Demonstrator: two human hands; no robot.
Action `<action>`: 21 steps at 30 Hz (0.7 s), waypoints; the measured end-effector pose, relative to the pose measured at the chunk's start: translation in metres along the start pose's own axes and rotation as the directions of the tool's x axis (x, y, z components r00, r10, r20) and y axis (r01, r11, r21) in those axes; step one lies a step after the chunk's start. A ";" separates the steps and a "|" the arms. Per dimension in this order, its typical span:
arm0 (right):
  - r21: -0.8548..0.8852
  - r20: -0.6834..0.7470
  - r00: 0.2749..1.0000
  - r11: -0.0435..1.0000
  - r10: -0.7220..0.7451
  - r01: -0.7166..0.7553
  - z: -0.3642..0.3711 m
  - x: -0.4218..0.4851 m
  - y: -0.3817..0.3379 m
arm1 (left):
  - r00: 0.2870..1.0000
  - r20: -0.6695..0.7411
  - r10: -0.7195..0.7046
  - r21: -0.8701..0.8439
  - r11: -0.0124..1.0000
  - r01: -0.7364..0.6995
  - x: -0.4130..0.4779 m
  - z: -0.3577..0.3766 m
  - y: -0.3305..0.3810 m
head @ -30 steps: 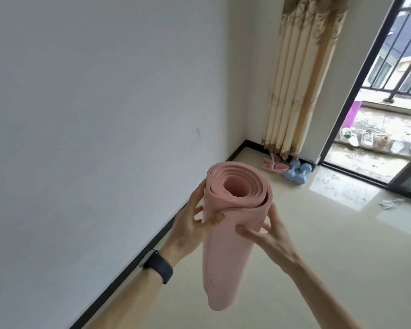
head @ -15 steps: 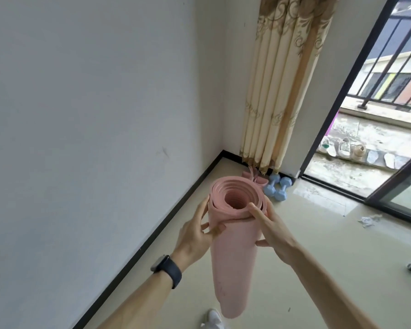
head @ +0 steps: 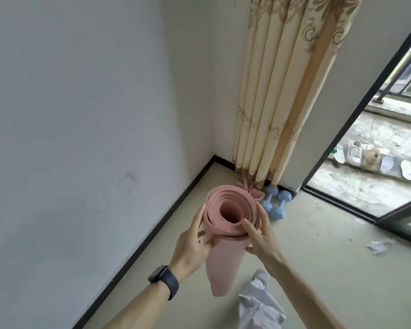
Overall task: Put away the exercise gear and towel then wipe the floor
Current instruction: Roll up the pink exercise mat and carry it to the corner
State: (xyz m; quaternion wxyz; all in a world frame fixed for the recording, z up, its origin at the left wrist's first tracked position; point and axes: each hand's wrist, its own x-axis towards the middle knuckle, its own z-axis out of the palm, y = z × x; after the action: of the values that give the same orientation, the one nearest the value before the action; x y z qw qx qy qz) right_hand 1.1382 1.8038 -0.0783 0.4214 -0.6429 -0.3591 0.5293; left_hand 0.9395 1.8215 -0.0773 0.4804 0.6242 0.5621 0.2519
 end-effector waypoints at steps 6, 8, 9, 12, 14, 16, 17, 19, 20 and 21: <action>-0.103 0.128 0.990 0.994 0.058 -0.045 -0.039 0.124 -0.012 | 0.989 -0.065 -0.133 -0.051 0.990 0.130 0.111 0.032 0.018; -0.138 0.152 0.984 0.988 0.089 -0.068 -0.048 0.157 -0.027 | 0.981 -0.081 -0.175 -0.085 0.982 0.168 0.140 0.039 0.026; -0.155 0.159 0.982 0.985 0.106 -0.081 -0.052 0.173 -0.034 | 0.977 -0.092 -0.192 -0.096 0.978 0.183 0.155 0.042 0.031; -0.195 0.148 0.977 0.973 0.154 -0.123 -0.060 0.220 -0.051 | 0.964 -0.118 -0.238 -0.077 0.970 0.230 0.199 0.047 0.041; -0.205 0.150 0.974 0.969 0.170 -0.138 -0.059 0.255 -0.059 | 0.960 -0.123 -0.251 -0.055 0.968 0.246 0.233 0.045 0.042; -0.223 0.163 0.968 0.963 0.191 -0.152 -0.055 0.291 -0.064 | 0.959 -0.114 -0.260 -0.012 0.965 0.261 0.269 0.042 0.036; -0.238 0.167 0.964 0.957 0.206 -0.164 -0.052 0.310 -0.066 | 0.958 -0.108 -0.265 0.005 0.964 0.267 0.287 0.041 0.033; -0.256 0.168 0.958 0.949 0.232 -0.185 -0.046 0.348 -0.070 | 0.958 -0.104 -0.268 0.024 0.962 0.271 0.325 0.038 0.021; -0.260 0.159 0.958 0.946 0.240 -0.194 -0.043 0.367 -0.072 | 0.959 -0.105 -0.263 0.032 0.963 0.268 0.345 0.036 0.016; -0.265 0.151 0.957 0.942 0.249 -0.204 -0.039 0.387 -0.075 | 0.960 -0.103 -0.260 0.026 0.964 0.263 0.365 0.035 0.010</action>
State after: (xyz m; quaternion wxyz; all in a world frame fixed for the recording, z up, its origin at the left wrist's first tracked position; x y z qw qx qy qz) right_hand 1.2460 2.1779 -0.1526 0.2395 -0.6764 -0.3825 0.5821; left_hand 1.0620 2.1559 -0.1648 0.4688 0.5407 0.6675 0.2055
